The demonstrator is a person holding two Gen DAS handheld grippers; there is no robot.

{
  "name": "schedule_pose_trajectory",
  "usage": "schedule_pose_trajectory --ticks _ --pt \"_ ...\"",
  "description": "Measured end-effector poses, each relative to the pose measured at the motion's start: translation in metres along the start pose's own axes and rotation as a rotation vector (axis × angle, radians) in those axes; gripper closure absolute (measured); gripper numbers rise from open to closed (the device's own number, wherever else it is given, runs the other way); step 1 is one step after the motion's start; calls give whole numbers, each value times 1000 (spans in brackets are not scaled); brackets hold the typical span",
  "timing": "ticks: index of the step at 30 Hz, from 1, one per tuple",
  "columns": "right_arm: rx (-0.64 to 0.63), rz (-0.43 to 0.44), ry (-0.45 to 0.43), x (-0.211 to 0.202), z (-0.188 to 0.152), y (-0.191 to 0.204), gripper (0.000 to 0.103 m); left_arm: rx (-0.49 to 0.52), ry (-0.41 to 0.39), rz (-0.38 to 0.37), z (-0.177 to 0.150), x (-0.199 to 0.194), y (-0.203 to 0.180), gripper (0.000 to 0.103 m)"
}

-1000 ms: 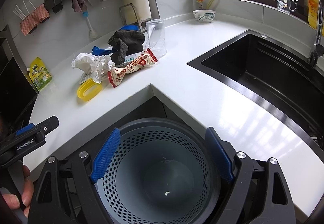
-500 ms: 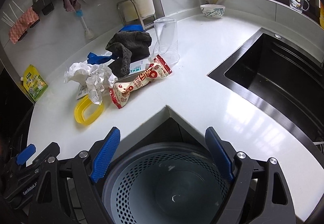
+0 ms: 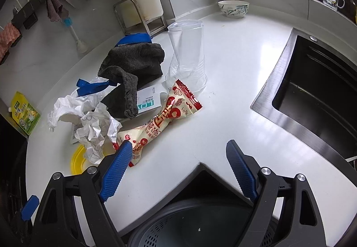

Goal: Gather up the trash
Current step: 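Reach the right tool to the red-and-white snack wrapper and close on it, then lift the wrapper with the right tool while the left tool grasps the yellow lid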

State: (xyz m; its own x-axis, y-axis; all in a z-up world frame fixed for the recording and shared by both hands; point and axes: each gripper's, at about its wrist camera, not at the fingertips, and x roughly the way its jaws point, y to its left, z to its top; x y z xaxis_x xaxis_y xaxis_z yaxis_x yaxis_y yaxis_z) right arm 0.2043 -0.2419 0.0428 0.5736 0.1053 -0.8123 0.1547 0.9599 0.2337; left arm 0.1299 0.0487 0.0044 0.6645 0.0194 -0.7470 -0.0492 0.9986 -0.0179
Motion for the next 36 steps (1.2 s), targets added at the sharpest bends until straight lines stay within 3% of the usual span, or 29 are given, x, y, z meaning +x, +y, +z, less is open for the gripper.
schedule_pose_trajectory --ticks 13,25,31,36 --pt "91 -54 18 34 6 1 21 -16 12 -1 1 8 7 6" --pt "73 -66 -3 38 6 11 22 -25 15 -8 0 9 7 6" --pt "50 -31 6 36 6 13 43 -25 18 -9 0 8 7 6" --pt "33 36 5 29 6 10 75 -31 23 -17 0 8 2 6"
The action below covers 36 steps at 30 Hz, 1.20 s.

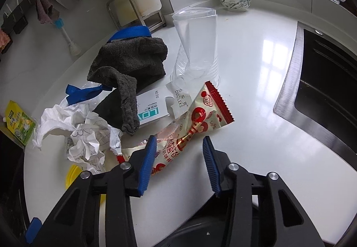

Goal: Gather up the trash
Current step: 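Lift the wrapper with the right tool while the left tool grasps the yellow lid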

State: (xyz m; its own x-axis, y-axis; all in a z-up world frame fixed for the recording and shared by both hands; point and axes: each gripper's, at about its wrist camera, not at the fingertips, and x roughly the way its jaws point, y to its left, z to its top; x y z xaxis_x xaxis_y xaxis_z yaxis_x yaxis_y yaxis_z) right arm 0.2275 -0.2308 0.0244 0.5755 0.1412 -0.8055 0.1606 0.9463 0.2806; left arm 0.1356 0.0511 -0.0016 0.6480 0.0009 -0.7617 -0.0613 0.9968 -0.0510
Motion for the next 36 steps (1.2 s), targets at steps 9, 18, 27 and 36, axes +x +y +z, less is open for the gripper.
schedule_pose_trajectory --ticks 9,18,27,36 --pt "60 101 -3 -9 0 -32 89 -44 18 -17 4 8 -6 6" --pt "51 105 -32 -24 -2 -53 91 -30 38 -74 6 24 -29 6" --pt "59 146 -43 -29 -3 -64 91 -17 80 -41 19 49 -46 6" --pt "58 162 -50 -28 -5 -68 91 2 106 18 28 70 -55 6"
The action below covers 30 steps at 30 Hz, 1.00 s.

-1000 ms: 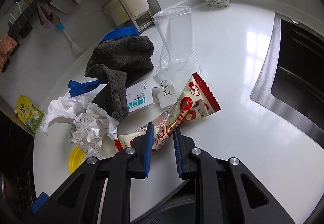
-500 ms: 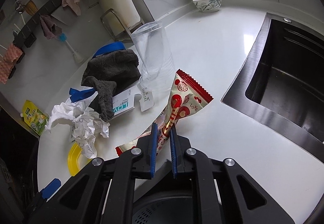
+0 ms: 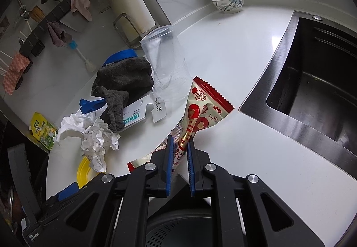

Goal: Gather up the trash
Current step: 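Lift the wrapper with the right tool while the left tool grasps the yellow lid, then carry the wrapper and yellow lid with both tools over the grey basket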

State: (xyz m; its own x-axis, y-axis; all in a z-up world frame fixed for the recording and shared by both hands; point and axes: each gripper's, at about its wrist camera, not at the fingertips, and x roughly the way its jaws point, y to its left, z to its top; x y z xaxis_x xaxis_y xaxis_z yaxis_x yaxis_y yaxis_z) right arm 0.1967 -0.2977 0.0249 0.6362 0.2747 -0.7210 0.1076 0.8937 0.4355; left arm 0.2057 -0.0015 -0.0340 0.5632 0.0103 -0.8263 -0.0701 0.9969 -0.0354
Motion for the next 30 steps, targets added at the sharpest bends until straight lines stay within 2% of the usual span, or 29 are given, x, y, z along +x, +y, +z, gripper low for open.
schedule_pose_trajectory --ticks 7,9,10,20,30 --pt "-14 9 -5 -2 -2 1 91 -3 -22 12 3 2 5 9" --pt "-17 11 -3 -2 -4 1 91 10 -35 23 2 0 6 19" --pt "-17 12 -1 -2 -4 1 92 12 -40 28 2 -1 7 28" --pt "-37 21 -4 -12 -11 4 92 -23 -51 -26 -5 -16 27 29" --pt "-56 27 -10 -36 -20 7 92 32 -120 -22 -23 -55 28 29"
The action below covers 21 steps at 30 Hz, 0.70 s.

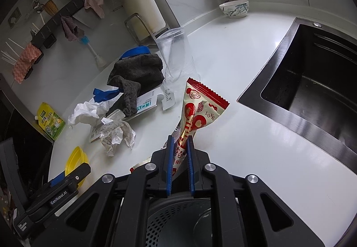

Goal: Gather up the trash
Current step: 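Carry the wrapper and yellow lid with both tools over the grey basket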

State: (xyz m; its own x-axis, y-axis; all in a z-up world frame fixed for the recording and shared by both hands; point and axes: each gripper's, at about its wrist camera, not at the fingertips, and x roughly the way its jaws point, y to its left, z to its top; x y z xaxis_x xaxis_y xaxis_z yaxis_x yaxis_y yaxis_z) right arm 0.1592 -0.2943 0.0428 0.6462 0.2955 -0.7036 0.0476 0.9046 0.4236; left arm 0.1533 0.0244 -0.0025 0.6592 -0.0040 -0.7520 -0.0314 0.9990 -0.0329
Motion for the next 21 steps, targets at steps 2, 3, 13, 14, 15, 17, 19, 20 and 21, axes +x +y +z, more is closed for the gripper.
schedule_pose_trajectory --ticks 2,3,13,14,15,17,19,20,21 --pt "-8 3 -3 -7 -3 2 92 13 -9 -11 -5 -9 -3 29" --pt "-13 3 -5 -11 -5 3 92 20 -12 -17 -7 -13 -5 29" --pt "-67 -17 -23 -55 -35 3 92 92 -54 -75 -38 -57 -27 29" --pt "-68 -21 -19 -58 -39 1 92 101 -58 -78 -42 -61 -30 29" --pt "-71 -26 -15 -61 -42 -1 92 108 -60 -81 -46 -64 -31 29" --pt "-80 -40 -11 -68 -50 -4 92 120 -62 -92 -53 -70 -35 29" --pt "-88 -53 -9 -74 -57 -6 92 135 -63 -95 -61 -75 -37 29" --pt "-93 -62 -8 -77 -62 -7 92 142 -63 -97 -65 -77 -39 29" --pt "-99 -72 -6 -80 -66 -8 92 149 -61 -98 -68 -78 -40 29"
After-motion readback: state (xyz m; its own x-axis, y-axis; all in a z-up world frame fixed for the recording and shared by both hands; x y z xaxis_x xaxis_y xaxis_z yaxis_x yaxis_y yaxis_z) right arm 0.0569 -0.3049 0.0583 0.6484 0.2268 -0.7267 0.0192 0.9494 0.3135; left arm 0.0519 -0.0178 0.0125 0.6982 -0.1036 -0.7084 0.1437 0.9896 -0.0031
